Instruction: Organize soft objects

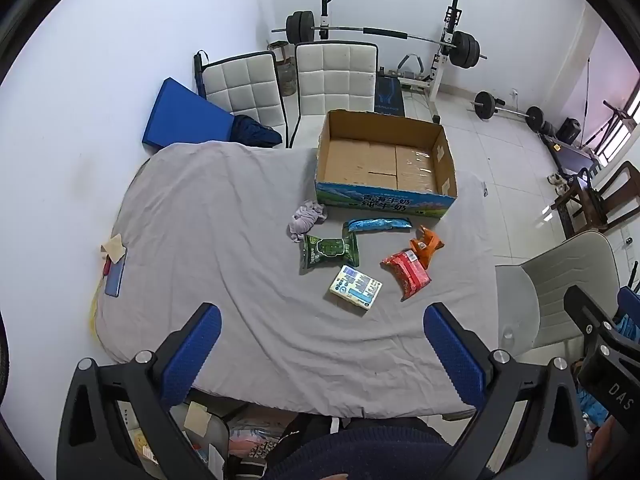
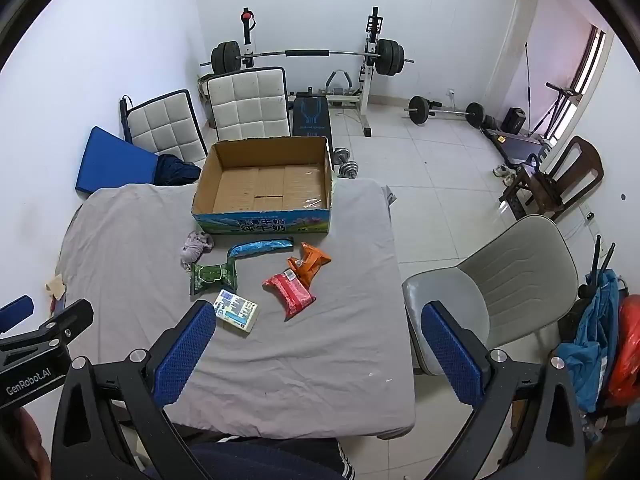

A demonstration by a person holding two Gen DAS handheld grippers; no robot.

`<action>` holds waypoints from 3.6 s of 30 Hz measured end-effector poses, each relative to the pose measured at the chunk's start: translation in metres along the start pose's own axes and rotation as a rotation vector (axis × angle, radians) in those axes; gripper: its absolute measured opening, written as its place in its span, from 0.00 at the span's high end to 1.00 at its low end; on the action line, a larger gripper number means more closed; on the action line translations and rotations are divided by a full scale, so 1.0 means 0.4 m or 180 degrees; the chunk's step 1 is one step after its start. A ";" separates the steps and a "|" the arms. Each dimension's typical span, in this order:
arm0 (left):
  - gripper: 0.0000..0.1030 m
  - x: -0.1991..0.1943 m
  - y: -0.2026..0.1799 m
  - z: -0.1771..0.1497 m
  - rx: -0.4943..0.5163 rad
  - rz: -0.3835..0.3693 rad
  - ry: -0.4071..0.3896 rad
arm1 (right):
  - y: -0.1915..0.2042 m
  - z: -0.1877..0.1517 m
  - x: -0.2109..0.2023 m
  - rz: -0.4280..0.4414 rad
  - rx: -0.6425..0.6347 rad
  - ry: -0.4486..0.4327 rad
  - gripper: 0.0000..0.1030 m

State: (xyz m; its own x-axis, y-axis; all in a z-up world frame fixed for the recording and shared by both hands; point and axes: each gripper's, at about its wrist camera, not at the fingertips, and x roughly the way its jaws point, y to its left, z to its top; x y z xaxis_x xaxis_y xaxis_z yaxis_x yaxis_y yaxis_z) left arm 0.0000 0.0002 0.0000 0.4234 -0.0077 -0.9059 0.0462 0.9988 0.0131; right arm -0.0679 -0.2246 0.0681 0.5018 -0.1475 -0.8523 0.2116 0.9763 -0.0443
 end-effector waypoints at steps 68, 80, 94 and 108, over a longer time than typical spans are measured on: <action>0.00 -0.043 -0.015 0.028 -0.0006 0.0010 -0.0105 | 0.005 0.015 -0.042 -0.0004 0.0009 -0.0189 0.00; 0.00 -0.045 -0.017 0.034 -0.0006 0.0002 -0.0118 | 0.008 0.017 -0.042 -0.0007 0.0006 -0.0188 0.00; 0.00 -0.048 -0.018 0.044 -0.0012 0.0003 -0.0124 | 0.017 0.038 -0.039 -0.0009 -0.0020 -0.0185 0.00; 0.00 0.149 0.030 0.106 -0.0299 -0.0089 0.0246 | -0.012 0.076 0.153 0.0106 0.0122 0.0120 0.00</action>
State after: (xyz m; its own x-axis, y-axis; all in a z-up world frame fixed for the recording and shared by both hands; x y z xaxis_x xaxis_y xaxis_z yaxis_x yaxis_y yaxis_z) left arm 0.0642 0.0097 -0.0361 0.3520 -0.0355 -0.9353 -0.0296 0.9984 -0.0490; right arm -0.0127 -0.2431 0.0318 0.4772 -0.1083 -0.8721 0.2276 0.9737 0.0036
